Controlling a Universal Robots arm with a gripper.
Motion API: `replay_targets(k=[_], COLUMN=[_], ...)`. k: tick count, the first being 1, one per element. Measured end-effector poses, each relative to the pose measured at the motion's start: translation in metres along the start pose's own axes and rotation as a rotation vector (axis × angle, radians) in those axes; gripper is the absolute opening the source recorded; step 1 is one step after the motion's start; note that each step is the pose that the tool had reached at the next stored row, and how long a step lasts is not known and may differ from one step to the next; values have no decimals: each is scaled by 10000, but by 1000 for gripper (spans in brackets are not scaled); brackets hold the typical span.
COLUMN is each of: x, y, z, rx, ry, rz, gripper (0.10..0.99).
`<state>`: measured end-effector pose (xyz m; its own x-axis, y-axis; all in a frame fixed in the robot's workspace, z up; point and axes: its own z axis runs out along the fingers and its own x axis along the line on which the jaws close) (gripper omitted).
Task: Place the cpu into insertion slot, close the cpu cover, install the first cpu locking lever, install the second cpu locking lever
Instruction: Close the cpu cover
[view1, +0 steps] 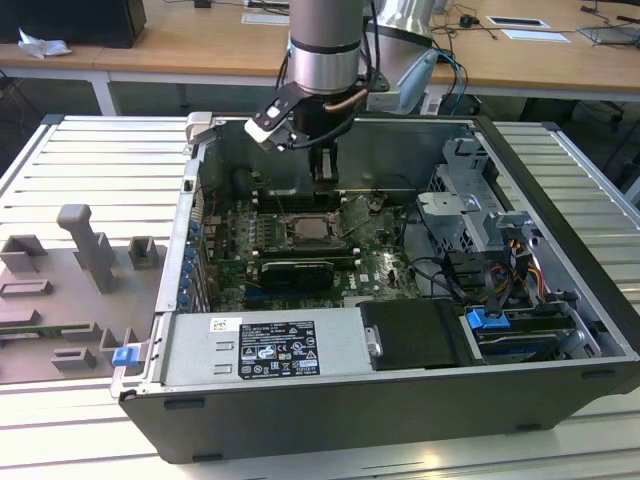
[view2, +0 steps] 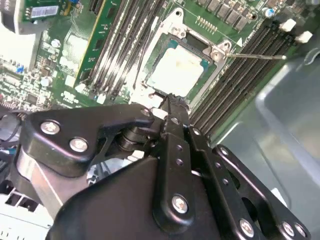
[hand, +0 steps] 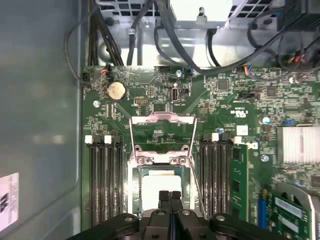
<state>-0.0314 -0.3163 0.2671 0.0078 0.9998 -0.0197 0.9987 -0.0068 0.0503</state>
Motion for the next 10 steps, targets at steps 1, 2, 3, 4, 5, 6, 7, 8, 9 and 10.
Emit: replay_targets(k=[1,2,3,4,5,6,7,8,9,10], x=[0,1,2,2,4,4,4,5,6,15], y=[19,78,171,324,425,455,466,479,508,570], z=[1,4,9,21,28,33,35,41,55,68], rx=[1,29,64,99,122,123,122,120,117,118], ry=[2,1,0,0,-1,1,5,12,19,16], rz=[2,2,2,0,-5,-22,-68,-190,-322,-325], gripper=[106,106,106,106,106,106,106,106,106,106])
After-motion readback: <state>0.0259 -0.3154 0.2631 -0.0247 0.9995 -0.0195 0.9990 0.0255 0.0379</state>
